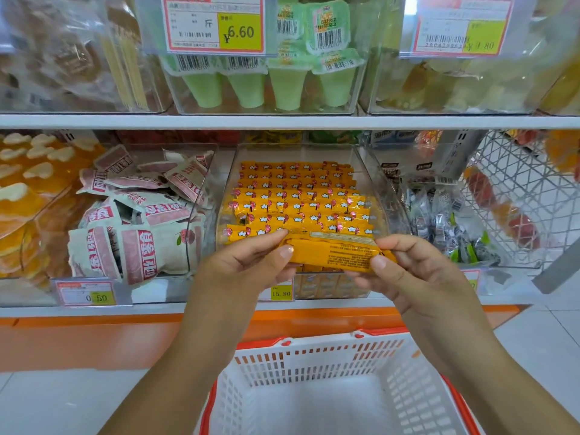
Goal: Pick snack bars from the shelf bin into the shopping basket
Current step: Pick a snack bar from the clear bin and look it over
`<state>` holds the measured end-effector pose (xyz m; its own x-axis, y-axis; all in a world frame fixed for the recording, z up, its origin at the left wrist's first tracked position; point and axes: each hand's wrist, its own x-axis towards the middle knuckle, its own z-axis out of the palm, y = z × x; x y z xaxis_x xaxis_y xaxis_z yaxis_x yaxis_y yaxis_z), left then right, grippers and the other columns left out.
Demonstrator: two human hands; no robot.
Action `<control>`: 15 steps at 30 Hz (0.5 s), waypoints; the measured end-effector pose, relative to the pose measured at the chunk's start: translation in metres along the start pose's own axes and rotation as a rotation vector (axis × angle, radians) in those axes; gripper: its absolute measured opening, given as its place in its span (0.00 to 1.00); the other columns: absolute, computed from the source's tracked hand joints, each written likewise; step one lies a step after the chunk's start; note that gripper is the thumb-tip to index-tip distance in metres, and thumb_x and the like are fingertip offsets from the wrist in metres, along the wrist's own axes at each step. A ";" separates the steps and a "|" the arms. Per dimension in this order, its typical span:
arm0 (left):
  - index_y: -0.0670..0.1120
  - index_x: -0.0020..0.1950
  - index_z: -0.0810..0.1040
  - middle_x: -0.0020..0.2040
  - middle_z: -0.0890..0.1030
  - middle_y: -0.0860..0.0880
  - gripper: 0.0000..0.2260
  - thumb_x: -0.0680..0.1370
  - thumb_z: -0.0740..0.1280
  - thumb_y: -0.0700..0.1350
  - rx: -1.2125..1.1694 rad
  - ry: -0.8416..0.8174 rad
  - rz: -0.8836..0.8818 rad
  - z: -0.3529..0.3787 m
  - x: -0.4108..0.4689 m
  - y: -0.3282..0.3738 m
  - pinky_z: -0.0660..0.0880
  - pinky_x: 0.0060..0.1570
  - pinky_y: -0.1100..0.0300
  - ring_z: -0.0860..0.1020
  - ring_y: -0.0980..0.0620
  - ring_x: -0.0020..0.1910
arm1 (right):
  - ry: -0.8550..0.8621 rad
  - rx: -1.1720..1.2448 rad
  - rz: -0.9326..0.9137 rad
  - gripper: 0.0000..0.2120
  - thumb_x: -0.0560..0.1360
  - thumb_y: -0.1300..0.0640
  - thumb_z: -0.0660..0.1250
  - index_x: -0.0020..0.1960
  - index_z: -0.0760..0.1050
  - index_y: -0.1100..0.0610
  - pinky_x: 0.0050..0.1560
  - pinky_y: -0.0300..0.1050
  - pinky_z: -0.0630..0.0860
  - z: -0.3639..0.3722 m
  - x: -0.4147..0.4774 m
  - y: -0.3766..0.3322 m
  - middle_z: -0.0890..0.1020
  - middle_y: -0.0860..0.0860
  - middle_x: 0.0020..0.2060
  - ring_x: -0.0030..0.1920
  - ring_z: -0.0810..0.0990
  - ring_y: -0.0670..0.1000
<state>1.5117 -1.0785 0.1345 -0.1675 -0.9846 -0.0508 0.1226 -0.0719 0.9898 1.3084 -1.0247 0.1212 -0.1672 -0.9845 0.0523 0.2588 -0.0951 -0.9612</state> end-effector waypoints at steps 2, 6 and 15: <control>0.49 0.54 0.84 0.48 0.87 0.48 0.11 0.73 0.69 0.41 -0.062 -0.013 -0.054 -0.003 0.003 -0.002 0.82 0.46 0.62 0.86 0.49 0.46 | 0.001 0.068 0.018 0.18 0.58 0.47 0.81 0.45 0.83 0.52 0.43 0.41 0.82 0.002 0.001 -0.002 0.85 0.61 0.49 0.47 0.85 0.62; 0.45 0.53 0.84 0.46 0.86 0.43 0.09 0.76 0.67 0.40 -0.090 -0.015 -0.099 -0.005 0.008 -0.004 0.81 0.42 0.63 0.86 0.47 0.46 | 0.053 0.120 0.057 0.12 0.61 0.54 0.73 0.43 0.84 0.58 0.39 0.40 0.82 0.002 0.003 0.001 0.83 0.67 0.46 0.45 0.86 0.63; 0.56 0.51 0.81 0.38 0.86 0.47 0.07 0.79 0.66 0.45 0.152 -0.029 -0.011 -0.003 0.011 -0.003 0.81 0.39 0.63 0.85 0.51 0.39 | 0.074 0.001 0.002 0.27 0.53 0.40 0.83 0.44 0.79 0.54 0.39 0.43 0.82 0.008 0.008 0.007 0.85 0.56 0.40 0.45 0.86 0.62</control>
<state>1.5128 -1.0897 0.1311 -0.1966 -0.9786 -0.0600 -0.0281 -0.0556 0.9981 1.3164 -1.0342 0.1169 -0.2363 -0.9712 0.0301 0.2602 -0.0931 -0.9611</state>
